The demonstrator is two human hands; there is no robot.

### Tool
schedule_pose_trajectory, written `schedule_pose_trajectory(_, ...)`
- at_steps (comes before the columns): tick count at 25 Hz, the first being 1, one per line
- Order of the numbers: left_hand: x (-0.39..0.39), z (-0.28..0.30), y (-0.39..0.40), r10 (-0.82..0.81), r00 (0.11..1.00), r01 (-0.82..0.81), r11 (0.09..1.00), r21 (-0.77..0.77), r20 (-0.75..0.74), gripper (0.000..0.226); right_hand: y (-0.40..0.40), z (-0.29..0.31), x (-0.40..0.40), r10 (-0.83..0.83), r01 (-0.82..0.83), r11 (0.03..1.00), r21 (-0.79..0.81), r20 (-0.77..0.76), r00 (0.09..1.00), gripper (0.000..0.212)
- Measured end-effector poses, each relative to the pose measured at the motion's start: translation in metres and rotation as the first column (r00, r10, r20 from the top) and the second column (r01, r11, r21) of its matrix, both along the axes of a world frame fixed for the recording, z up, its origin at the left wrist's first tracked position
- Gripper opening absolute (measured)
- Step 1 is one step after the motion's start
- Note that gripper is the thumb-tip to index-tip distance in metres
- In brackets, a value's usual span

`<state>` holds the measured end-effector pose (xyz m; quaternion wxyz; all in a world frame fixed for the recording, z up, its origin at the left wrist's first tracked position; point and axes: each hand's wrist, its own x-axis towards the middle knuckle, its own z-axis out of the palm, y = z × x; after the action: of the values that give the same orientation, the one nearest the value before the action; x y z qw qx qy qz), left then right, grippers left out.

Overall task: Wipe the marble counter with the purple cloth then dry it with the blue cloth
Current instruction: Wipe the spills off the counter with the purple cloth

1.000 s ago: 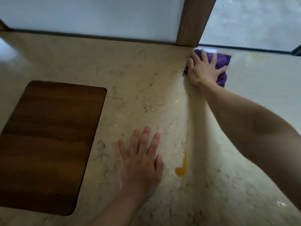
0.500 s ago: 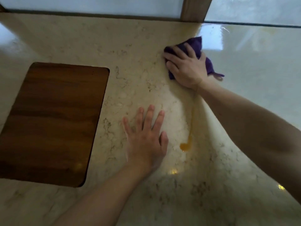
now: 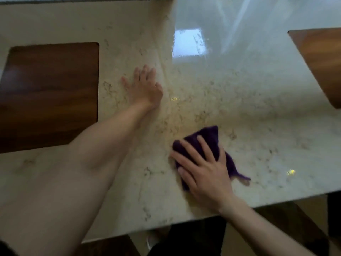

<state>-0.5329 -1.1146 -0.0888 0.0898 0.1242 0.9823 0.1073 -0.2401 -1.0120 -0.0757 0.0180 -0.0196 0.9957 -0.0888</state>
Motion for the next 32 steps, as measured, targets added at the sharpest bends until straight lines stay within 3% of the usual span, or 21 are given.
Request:
schedule_pose_trajectory(5, -0.004, 0.01, -0.004, -0.048, 0.995, 0.052, 0.997, -0.05, 0.089, 0.06, -0.079, -0.003, 0.092, -0.131, 0.129, 0.991, 0.043, 0.042, 0.99, 0.047)
schedule_pose_trajectory(8, -0.013, 0.024, -0.022, -0.121, 0.993, 0.121, 0.993, -0.01, 0.005, 0.055, -0.104, -0.005, 0.074, -0.275, 0.272, 0.961, 0.049, 0.055, 0.96, 0.047)
schedule_pose_trajectory(11, -0.032, 0.03, -0.056, -0.117, 0.992, 0.113, 0.991, -0.064, -0.052, 0.055, -0.104, -0.005, 0.029, -0.295, 0.294, 0.955, 0.027, 0.06, 0.954, 0.048)
schedule_pose_trajectory(14, -0.054, 0.029, -0.085, -0.055, 0.997, 0.063, 0.986, -0.156, 0.057, 0.077, -0.091, -0.004, -0.042, -0.298, 0.298, 0.955, 0.016, 0.052, 0.953, 0.047)
schedule_pose_trajectory(18, -0.071, 0.022, -0.096, -0.119, 0.986, 0.13, 0.987, -0.095, 0.115, 0.094, -0.058, -0.004, -0.16, -0.37, 0.373, 0.928, -0.004, 0.109, 0.922, 0.049)
schedule_pose_trajectory(21, -0.069, 0.012, -0.1, -0.132, 0.989, 0.138, 0.986, -0.091, 0.061, 0.094, -0.022, -0.005, -0.254, -0.407, 0.409, 0.913, -0.017, 0.05, 0.912, 0.047)
schedule_pose_trajectory(24, -0.069, 0.011, -0.098, -0.122, 0.992, 0.125, 0.985, -0.118, 0.034, 0.094, 0.013, -0.003, -0.358, -0.408, 0.416, 0.907, -0.067, 0.109, 0.906, 0.047)
schedule_pose_trajectory(32, -0.071, 0.01, -0.1, -0.131, 0.99, 0.138, 0.977, -0.163, 0.053, 0.091, 0.052, 0.004, -0.585, -0.3, 0.308, 0.948, -0.085, 0.095, 0.949, 0.048)
